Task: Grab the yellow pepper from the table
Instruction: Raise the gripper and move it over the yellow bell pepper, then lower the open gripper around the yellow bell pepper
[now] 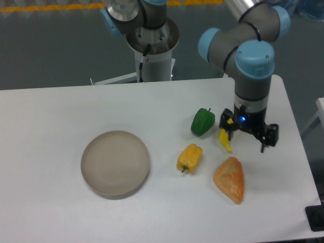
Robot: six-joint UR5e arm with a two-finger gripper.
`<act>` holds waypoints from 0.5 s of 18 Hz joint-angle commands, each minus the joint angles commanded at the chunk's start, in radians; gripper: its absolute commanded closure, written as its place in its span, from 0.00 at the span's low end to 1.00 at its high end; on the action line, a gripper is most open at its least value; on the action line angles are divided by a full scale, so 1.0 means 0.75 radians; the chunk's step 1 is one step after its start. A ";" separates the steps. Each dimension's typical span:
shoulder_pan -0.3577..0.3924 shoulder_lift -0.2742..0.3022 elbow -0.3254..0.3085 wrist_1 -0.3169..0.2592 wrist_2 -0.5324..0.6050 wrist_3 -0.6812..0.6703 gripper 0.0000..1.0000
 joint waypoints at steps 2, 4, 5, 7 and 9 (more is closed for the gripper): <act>-0.006 -0.010 0.004 0.004 -0.141 -0.108 0.00; -0.016 -0.039 -0.033 0.025 -0.164 -0.150 0.00; -0.020 -0.041 -0.067 0.061 -0.164 -0.152 0.00; -0.025 -0.039 -0.121 0.139 -0.164 -0.144 0.00; -0.035 -0.049 -0.158 0.190 -0.121 -0.136 0.00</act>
